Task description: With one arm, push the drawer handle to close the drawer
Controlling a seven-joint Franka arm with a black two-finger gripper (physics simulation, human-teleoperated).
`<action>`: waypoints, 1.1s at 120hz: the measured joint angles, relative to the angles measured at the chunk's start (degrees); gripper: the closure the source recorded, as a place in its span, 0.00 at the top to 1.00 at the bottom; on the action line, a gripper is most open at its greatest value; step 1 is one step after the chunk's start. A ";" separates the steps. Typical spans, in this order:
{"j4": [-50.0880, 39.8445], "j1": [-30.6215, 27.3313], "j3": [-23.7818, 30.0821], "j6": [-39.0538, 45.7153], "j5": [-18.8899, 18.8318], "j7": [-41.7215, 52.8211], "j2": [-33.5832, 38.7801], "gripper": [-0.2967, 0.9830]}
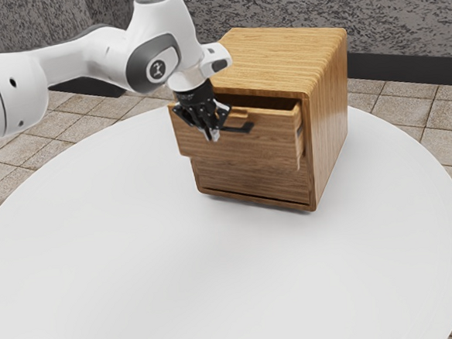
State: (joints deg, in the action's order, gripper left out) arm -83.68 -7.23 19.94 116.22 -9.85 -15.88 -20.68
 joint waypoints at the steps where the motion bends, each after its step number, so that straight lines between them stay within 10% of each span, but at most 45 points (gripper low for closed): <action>1: 0.22 0.00 0.04 0.02 -0.08 0.01 -0.18 0.22; 93: 6.39 -0.32 0.97 7.49 -3.07 2.97 -6.72 0.24; 117: -14.89 0.92 -0.64 -4.19 9.15 1.88 19.02 0.50; 132: -8.15 3.24 -6.75 -18.18 13.59 1.02 26.85 0.62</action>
State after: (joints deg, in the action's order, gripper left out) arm -91.83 -3.99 13.19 98.04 3.74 -14.87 6.17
